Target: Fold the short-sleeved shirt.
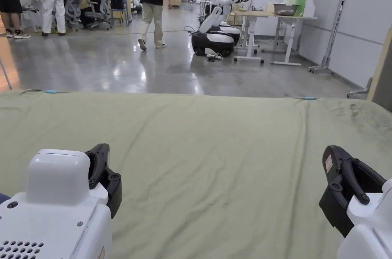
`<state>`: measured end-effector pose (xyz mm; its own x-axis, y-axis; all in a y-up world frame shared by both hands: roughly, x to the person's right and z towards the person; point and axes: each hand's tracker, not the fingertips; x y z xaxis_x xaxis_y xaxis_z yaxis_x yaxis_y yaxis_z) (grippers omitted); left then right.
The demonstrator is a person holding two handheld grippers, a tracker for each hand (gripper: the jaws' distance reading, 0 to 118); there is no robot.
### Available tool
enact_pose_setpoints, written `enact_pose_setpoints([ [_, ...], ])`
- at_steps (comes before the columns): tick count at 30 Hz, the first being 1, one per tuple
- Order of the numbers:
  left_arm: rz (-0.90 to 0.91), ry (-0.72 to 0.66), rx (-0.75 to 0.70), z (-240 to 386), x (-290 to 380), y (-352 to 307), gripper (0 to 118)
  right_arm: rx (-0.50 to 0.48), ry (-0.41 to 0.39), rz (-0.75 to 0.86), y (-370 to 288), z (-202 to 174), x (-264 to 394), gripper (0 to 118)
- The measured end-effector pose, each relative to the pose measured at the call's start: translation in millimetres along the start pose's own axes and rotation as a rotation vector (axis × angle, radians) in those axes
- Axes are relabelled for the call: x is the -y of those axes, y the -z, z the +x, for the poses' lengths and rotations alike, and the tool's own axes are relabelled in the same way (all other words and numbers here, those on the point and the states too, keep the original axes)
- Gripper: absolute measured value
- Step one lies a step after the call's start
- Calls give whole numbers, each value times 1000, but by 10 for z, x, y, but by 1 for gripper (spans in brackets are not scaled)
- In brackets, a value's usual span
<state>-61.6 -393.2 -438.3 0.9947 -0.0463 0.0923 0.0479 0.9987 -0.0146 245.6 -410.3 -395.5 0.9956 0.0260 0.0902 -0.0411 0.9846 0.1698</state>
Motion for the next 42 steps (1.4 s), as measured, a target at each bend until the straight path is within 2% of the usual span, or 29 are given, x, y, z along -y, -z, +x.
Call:
enact_pose_setpoints([
  [1, 12, 5, 5, 6, -11, -4, 0, 20, -16, -4, -53, -30, -13, 2],
  [3, 33, 19, 10, 18, -18, -23, 0, -42, 0, -33, -83, -24, -40, 2],
  [7, 49, 16, 10, -29, -55, -32, 0, -24, 15, -19, -96, -64, -19, 2],
  [11, 24, -17, -29, -233, -27, -152, 0, -117, 109, -9, -25, -188, -37, 2],
  [15, -15, 33, -228, -674, 44, -583, 0, -282, 154, 10, 187, -613, -54, 2],
  [19, -78, 57, -544, -1222, 151, -1171, 0, -531, 239, -11, 397, -1290, -53, 2],
  [22, -120, 14, -723, -1577, 223, -1546, 0, -702, 281, -39, 439, -1782, -20, 2],
  [25, -132, -47, -822, -1834, 272, -1767, 0, -809, 299, -65, 415, -2147, 14, 2],
  [29, -188, -72, -780, -2071, 319, -1729, 0, -869, 287, -96, 394, -2388, 66, 2],
  [33, -277, -141, -560, -2362, 473, -1430, 0, -870, 250, -130, 414, -2425, 164, 2],
  [36, -318, -240, -403, -2633, 784, -1104, 26, -842, 215, -170, 473, -2385, 269, 2],
  [37, -352, -296, -360, -2741, 909, -978, 49, -831, 204, -188, 497, -2359, 300, 2],
  [38, -426, -340, -331, -2824, 1005, -848, 87, -820, 191, -201, 517, -2335, 325, 2],
  [39, -476, -381, -292, -2856, 1119, -702, 102, -809, 175, -213, 541, -2308, 350, 2],
  [42, -585, -385, -242, -2945, 1357, -294, 101, -769, 110, -234, 591, -2282, 412, 2],
])
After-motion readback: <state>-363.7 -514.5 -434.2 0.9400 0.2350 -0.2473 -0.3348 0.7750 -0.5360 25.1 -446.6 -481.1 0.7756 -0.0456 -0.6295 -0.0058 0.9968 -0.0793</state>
